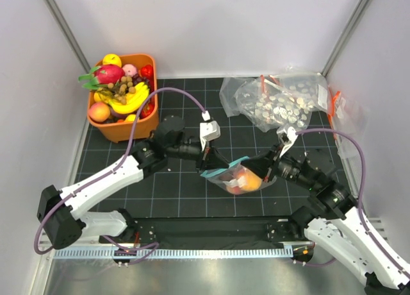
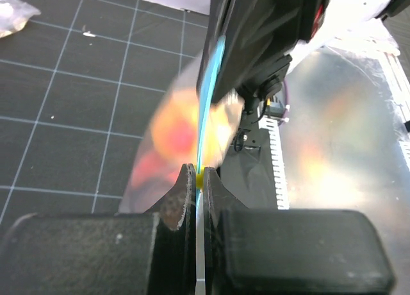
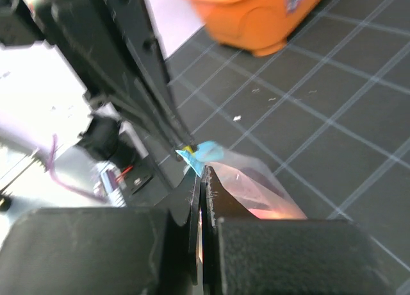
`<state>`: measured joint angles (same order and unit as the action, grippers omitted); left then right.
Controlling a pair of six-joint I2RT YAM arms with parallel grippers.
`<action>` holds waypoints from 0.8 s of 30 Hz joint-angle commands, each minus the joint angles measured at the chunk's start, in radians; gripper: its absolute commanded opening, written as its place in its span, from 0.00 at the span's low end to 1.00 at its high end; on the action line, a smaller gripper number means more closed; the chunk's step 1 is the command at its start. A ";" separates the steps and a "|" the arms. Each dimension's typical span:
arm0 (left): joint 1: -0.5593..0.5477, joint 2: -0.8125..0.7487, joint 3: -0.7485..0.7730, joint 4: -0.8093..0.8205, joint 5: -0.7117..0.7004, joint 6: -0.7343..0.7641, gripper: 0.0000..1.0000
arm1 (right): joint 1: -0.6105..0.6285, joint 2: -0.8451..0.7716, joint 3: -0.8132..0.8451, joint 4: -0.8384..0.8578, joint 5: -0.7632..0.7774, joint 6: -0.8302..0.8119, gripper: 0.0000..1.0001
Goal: Place the food in the zip-top bag and seal the zipper
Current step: Zip the zipper food storage bag at the center of the board.
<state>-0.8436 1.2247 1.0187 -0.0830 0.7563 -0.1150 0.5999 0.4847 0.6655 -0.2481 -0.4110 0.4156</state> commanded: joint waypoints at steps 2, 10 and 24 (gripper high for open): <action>0.020 -0.036 -0.061 -0.052 -0.053 0.003 0.00 | -0.006 -0.041 0.149 -0.028 0.276 -0.044 0.01; 0.054 -0.050 -0.166 0.078 -0.124 -0.132 0.00 | -0.005 -0.035 0.262 -0.140 0.859 -0.061 0.01; 0.054 -0.060 -0.178 0.029 -0.219 -0.147 0.54 | -0.006 0.052 0.247 -0.076 0.640 -0.132 0.01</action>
<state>-0.7979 1.1824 0.8597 0.0551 0.5938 -0.2504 0.6079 0.5205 0.8906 -0.4782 0.3199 0.3420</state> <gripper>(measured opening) 0.296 0.038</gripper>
